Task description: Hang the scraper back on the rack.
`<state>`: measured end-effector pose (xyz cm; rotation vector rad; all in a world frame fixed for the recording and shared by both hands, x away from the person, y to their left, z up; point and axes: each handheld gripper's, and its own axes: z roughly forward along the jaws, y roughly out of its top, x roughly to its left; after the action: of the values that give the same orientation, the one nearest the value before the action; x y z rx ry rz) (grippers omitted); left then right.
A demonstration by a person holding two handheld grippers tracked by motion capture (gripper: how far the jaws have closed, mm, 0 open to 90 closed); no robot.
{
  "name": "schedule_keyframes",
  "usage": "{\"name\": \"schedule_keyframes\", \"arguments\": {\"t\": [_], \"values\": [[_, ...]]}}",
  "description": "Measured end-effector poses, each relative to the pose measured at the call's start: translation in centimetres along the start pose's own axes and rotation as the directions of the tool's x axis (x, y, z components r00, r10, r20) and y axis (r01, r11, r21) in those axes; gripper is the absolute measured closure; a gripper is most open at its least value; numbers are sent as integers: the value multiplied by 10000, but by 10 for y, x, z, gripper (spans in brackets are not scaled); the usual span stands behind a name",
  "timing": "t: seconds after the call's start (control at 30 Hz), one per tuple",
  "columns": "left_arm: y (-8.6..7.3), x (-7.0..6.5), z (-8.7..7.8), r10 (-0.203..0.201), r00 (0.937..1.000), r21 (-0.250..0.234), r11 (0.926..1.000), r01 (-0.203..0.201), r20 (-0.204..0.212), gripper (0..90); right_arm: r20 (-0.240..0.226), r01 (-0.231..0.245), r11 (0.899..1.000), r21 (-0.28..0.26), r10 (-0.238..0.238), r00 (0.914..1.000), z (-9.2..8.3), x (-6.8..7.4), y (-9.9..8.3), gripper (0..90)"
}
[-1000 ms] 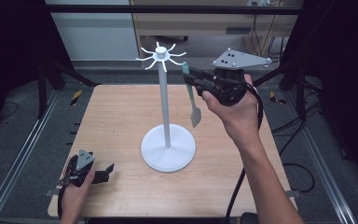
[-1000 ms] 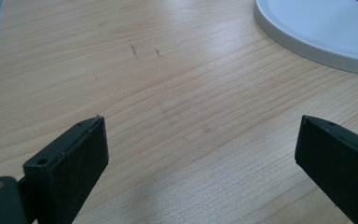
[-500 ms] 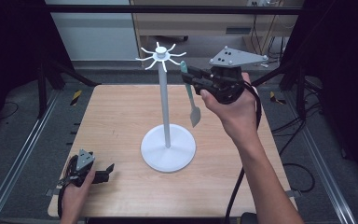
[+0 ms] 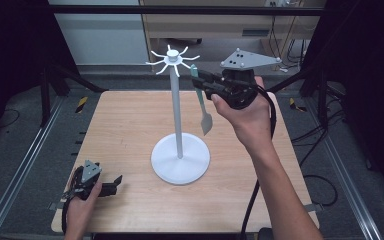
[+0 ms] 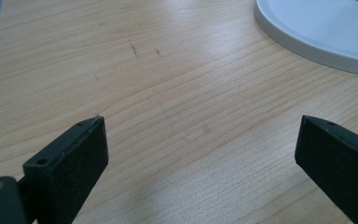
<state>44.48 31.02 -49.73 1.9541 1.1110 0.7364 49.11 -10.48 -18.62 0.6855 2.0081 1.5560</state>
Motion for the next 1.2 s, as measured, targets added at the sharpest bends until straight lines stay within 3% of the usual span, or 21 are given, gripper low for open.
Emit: {"name": "schedule_keyframes", "arguments": {"t": [0.8, 1.2], "values": [[0, 0, 0, 33, 10000, 63, 10000, -33, 9, 21, -125, -99, 9999, -111, 97, 9999, 12, 3, 0, 742], [0, 0, 0, 13, 10000, 67, 10000, -13, -4, 21, -110, -70, 9999, -85, 69, 9999, 8, 2, -2, 740]]}}
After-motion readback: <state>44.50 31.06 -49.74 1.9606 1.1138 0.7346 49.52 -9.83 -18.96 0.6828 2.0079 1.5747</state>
